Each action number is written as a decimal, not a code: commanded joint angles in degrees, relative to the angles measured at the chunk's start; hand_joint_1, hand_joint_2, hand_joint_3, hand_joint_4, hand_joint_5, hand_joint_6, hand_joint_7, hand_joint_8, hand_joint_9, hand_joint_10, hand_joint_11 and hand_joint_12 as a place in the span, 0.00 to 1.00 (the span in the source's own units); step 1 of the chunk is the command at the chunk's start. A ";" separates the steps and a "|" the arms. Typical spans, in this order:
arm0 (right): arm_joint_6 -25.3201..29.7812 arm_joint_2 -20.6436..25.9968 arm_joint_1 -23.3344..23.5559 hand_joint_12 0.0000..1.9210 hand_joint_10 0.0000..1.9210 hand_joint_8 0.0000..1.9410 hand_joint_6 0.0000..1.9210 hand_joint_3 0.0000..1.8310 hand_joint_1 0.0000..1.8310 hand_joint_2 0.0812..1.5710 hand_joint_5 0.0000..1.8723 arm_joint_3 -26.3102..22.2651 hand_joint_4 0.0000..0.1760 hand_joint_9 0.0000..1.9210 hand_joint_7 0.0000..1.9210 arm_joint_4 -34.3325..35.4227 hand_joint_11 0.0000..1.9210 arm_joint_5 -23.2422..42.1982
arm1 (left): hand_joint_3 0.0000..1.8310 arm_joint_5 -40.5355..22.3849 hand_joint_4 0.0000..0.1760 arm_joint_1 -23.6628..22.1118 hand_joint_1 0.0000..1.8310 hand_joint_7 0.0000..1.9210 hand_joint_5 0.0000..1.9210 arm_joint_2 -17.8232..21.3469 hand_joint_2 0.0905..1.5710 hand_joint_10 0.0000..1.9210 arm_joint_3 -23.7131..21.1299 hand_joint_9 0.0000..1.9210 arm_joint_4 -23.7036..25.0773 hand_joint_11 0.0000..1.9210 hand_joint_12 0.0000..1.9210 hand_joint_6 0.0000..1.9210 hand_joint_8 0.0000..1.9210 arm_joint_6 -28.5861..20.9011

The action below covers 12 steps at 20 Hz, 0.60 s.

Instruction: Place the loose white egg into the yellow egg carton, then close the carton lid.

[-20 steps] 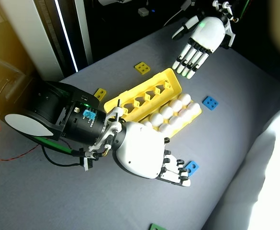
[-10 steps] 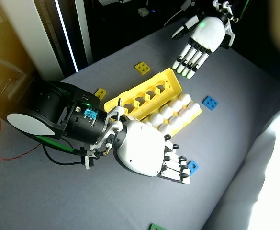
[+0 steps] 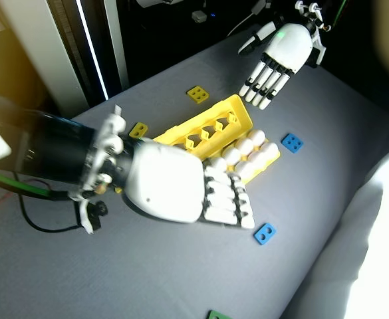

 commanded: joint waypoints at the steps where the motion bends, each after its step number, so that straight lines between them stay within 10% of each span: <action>1: 3.70 1.91 1.18 0.00 0.00 0.00 0.00 0.01 0.21 0.51 0.03 0.10 0.00 0.00 0.02 0.28 0.00 5.91 | 0.00 -2.39 0.00 0.05 0.00 0.16 0.16 1.01 0.76 0.00 -0.15 0.14 -3.85 0.00 0.20 0.00 0.00 -0.32; 12: 19.61 11.09 2.43 0.00 0.01 0.00 0.00 0.00 0.25 0.52 0.05 -5.08 0.00 0.02 0.04 -13.64 0.00 6.55 | 0.00 1.49 0.00 3.74 0.00 0.10 0.10 0.01 0.77 0.00 -3.89 0.08 -4.77 0.00 0.13 0.00 0.00 1.95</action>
